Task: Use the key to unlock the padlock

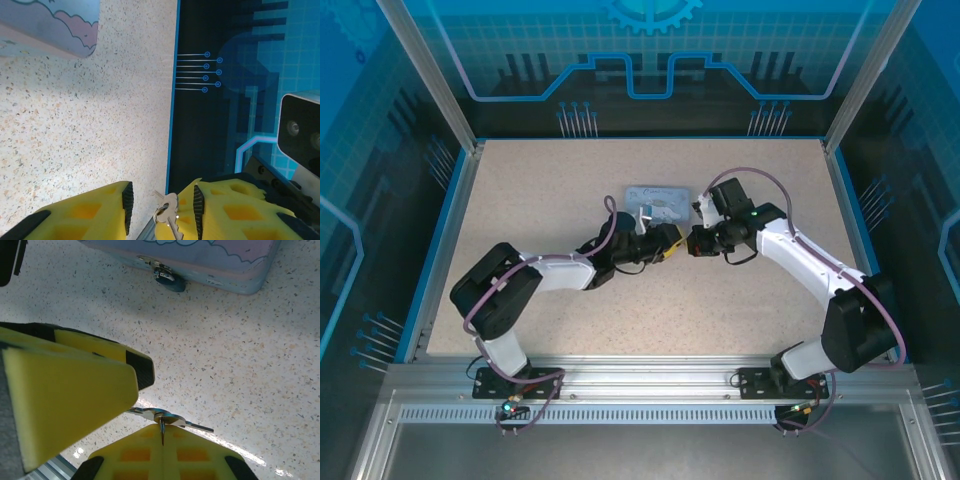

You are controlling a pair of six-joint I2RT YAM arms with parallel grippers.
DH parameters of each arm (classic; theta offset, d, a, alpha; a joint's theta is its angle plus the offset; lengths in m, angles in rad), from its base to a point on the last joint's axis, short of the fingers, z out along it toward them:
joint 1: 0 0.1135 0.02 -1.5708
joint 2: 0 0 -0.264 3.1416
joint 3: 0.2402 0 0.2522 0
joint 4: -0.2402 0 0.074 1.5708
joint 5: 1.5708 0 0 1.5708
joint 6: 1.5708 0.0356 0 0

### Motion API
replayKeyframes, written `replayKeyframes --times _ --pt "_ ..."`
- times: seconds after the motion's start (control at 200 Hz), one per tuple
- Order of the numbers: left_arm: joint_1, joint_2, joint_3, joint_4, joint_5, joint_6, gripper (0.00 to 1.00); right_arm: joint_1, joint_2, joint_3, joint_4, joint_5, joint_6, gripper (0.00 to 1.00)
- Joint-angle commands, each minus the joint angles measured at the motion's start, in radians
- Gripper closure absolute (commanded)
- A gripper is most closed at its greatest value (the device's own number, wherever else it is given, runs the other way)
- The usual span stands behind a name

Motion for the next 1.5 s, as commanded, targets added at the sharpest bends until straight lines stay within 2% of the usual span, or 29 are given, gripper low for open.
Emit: replayKeyframes --times 0.0,0.355,0.665,0.715,0.75,0.815,0.835,0.94,0.985,1.09,1.196,1.496 --pt "-0.013 0.019 -0.007 0.057 -0.025 -0.003 0.64 -0.013 0.002 -0.006 0.001 -0.027 0.008 1.0" --pt "-0.022 0.035 0.017 0.051 -0.034 0.004 0.78 -0.017 0.007 -0.013 0.002 -0.044 0.0 1.0" --pt "-0.03 0.038 0.033 0.04 -0.037 0.016 1.0 -0.017 0.001 -0.032 0.001 -0.059 -0.007 1.0" --pt "-0.031 0.04 0.038 0.038 -0.037 0.017 1.0 -0.019 -0.006 -0.033 0.002 -0.065 -0.005 1.0" --pt "-0.03 0.04 0.039 0.035 -0.036 0.02 1.0 -0.025 -0.014 -0.037 0.005 -0.068 0.0 0.9" --pt "-0.029 0.039 0.048 0.025 -0.032 0.031 1.0 -0.05 -0.045 -0.046 0.011 -0.081 0.014 0.58" --pt "-0.028 0.038 0.051 0.019 -0.028 0.036 1.0 -0.061 -0.058 -0.051 0.016 -0.088 0.019 0.5" --pt "-0.013 0.032 0.078 -0.019 0.018 0.081 1.0 -0.15 -0.141 -0.095 0.073 -0.174 0.063 0.35" --pt "-0.004 0.031 0.096 -0.039 0.052 0.102 1.0 -0.19 -0.168 -0.114 0.109 -0.225 0.083 0.32" --pt "0.02 0.035 0.135 -0.055 0.141 0.137 1.0 -0.253 -0.194 -0.14 0.178 -0.318 0.104 0.32" --pt "0.049 0.04 0.171 -0.071 0.214 0.164 1.0 -0.275 -0.194 -0.154 0.264 -0.382 0.124 0.33" --pt "0.105 0.042 0.242 -0.107 0.338 0.202 1.0 -0.278 -0.152 -0.193 0.473 -0.536 0.179 0.55"
